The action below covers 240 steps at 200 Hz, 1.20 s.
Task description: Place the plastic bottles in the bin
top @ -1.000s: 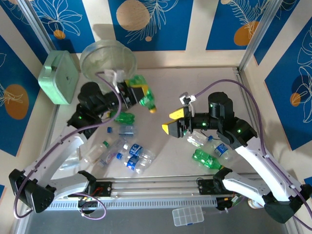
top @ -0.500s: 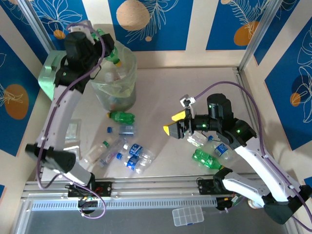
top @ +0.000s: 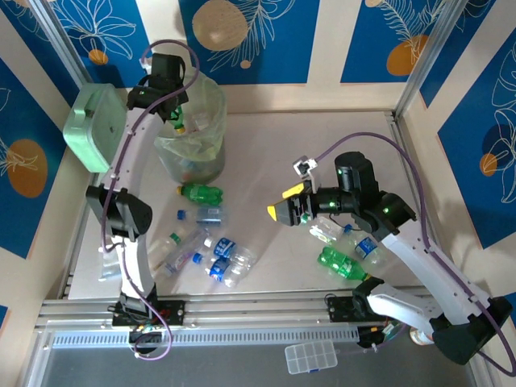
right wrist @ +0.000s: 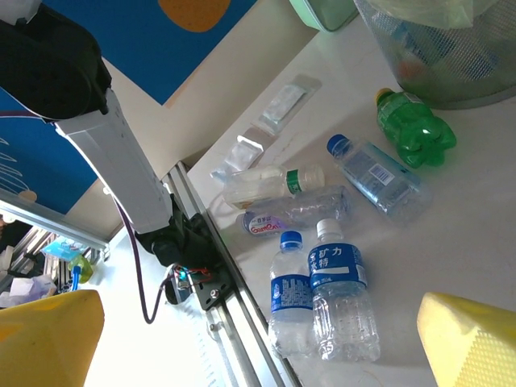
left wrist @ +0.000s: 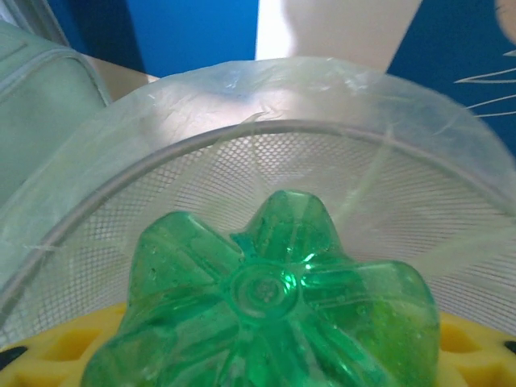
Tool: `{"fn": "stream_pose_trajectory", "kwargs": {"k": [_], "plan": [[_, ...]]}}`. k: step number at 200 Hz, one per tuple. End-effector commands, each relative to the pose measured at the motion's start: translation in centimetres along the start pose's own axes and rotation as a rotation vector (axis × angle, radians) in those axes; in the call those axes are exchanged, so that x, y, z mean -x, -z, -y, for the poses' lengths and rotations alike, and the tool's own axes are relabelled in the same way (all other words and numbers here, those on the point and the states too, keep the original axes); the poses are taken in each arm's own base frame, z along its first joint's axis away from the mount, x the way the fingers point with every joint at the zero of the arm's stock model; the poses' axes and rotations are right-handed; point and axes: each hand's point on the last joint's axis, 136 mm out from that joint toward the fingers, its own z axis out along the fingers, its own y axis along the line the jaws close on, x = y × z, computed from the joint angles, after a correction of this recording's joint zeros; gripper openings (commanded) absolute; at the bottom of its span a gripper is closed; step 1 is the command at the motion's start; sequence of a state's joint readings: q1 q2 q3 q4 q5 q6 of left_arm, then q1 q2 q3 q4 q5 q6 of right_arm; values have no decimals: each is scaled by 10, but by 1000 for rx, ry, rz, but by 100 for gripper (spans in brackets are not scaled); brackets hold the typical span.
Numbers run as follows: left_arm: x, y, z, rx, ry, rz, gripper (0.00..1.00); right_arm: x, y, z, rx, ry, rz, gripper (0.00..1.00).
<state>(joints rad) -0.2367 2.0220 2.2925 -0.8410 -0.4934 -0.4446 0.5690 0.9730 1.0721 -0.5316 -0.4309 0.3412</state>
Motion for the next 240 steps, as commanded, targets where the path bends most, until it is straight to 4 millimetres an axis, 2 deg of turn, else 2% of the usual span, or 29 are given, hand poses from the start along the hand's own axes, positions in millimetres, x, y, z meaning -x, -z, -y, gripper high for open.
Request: {"fn": "stream_pose_trajectory", "kwargs": {"k": [1,29,65,86,105,119,147,184,215,240], "plan": [[7,-9,-22,126,-64,31,58,-4,-3,2,14,-4,-19,100],[-11,-32,-29,174,-86,-18,64,-3,-5,2,16,-6,-26,100],[-53,-66,-36,164,-56,-156,70,-3,-7,5,7,-3,-32,100],[-73,-80,-29,115,-48,-220,82,-3,-9,8,7,-4,-38,100],[-78,-83,-20,69,-26,-242,92,-4,-11,11,3,-11,-46,100],[-75,-80,-18,49,-18,-237,97,-3,-10,11,3,-10,-45,100],[-53,-62,-16,20,-20,-183,99,0,-6,8,-4,-3,-31,100],[-16,-20,-19,-25,12,-97,99,8,5,2,-24,20,4,100],[13,29,-27,-76,87,-28,99,13,15,-5,-34,32,25,100],[21,80,-9,-299,139,23,99,13,21,0,-89,6,41,100]]}}
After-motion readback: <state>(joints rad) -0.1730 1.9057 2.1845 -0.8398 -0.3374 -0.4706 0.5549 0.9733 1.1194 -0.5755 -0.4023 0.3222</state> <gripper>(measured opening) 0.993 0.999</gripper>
